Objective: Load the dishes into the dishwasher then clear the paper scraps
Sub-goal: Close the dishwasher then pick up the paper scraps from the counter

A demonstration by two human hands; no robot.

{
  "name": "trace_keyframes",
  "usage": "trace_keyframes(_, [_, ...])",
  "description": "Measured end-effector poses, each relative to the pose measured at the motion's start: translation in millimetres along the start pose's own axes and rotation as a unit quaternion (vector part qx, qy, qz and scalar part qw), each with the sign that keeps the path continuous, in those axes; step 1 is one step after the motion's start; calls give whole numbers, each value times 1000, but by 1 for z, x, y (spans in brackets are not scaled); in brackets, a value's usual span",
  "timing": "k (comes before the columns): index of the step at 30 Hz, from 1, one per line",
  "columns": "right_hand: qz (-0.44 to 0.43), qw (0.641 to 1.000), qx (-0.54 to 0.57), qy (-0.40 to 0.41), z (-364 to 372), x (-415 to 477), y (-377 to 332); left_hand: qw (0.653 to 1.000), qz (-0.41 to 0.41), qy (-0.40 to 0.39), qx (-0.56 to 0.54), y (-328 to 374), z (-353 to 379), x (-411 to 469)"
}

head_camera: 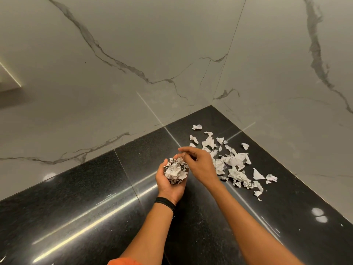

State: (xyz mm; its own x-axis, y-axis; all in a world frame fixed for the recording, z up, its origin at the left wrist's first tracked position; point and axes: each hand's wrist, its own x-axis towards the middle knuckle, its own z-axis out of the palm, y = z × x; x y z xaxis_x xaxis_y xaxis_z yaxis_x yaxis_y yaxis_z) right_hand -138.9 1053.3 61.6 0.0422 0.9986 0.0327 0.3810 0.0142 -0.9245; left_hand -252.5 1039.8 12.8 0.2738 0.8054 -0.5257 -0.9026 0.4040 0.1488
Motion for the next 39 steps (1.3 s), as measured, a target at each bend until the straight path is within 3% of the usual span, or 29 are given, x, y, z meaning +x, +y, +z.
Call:
trace_keyframes(6, [30,997,65,23,-11,17,5,1000,6,9,9,7,0,5])
trace_keyframes(8, [43,998,41,23,-13,32,14,1000,15,15,15,12,-3,9])
trace_keyframes(12, [42,985,-163,26,-20,67,42,999,29,20,13,22,-9,16])
trace_keyframes(17, [-30,899,-417,-130,-16,91,67,999,35,24,23,25,-12,25])
trace_keyframes(20, [-110,879,-456,-86,-2,58,83,999,34,28,29,22,-13,26])
trace_keyframes(24, [-128,907,-401,-22,-2,24,89,998,31,31,33,19,-12,21])
trace_keyframes(27, [-30,981,-183,64,-9,14,67,999,30,30,34,14,-5,13])
trace_keyframes(30, [-8,997,-33,71,-11,9,34,999,20,19,34,7,1,6])
trace_keyframes(39, [-29,996,-66,-58,-16,15,7,999,-3,-12,31,0,13,-2])
